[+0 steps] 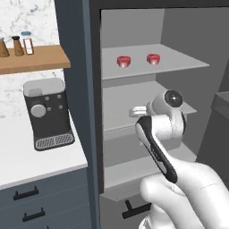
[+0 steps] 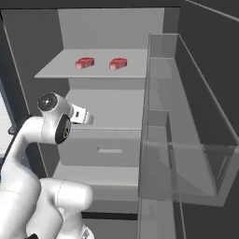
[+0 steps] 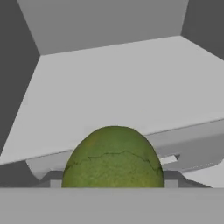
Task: Place one lime and one steak in each tupperware on the nearby counter, to pack two identical lunches.
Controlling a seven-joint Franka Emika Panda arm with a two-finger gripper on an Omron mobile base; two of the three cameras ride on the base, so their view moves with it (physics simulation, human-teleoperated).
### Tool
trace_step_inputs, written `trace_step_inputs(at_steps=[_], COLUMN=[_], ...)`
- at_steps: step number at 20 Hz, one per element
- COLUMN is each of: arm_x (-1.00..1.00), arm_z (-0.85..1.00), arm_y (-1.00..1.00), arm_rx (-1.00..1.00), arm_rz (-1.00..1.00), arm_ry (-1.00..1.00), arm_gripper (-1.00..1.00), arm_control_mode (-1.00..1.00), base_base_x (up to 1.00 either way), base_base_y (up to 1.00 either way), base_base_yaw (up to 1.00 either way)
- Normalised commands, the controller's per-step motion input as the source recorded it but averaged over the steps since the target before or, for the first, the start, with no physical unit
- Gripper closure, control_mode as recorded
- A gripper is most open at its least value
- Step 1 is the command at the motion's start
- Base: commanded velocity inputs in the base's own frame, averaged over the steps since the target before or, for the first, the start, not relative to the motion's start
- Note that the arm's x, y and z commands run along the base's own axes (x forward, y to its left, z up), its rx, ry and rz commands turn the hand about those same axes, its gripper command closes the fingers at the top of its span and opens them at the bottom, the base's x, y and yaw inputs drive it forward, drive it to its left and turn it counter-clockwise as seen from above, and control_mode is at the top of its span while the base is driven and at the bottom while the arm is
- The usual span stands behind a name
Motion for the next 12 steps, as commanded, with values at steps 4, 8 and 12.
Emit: trace_step_inputs(at_steps=[4, 8, 12], arm_x=[-1.0, -0.25, 0.0], arm_z=[0.23, 0.0, 0.0], arm_y=[-0.23, -0.02, 0.0], arm_rx=[0.0, 0.0, 0.0], arm_rz=[-0.02, 0.0, 0.0], arm_ry=[0.48, 0.1, 0.0], arm_gripper=[1.0, 1.0, 1.0], arm_control_mode=[-1.0, 1.0, 1.0], base_base_x=[0.0, -0.75, -0.77], base_base_y=[0.0, 0.12, 1.0], base_base_yaw=[0.0, 0.06, 0.32])
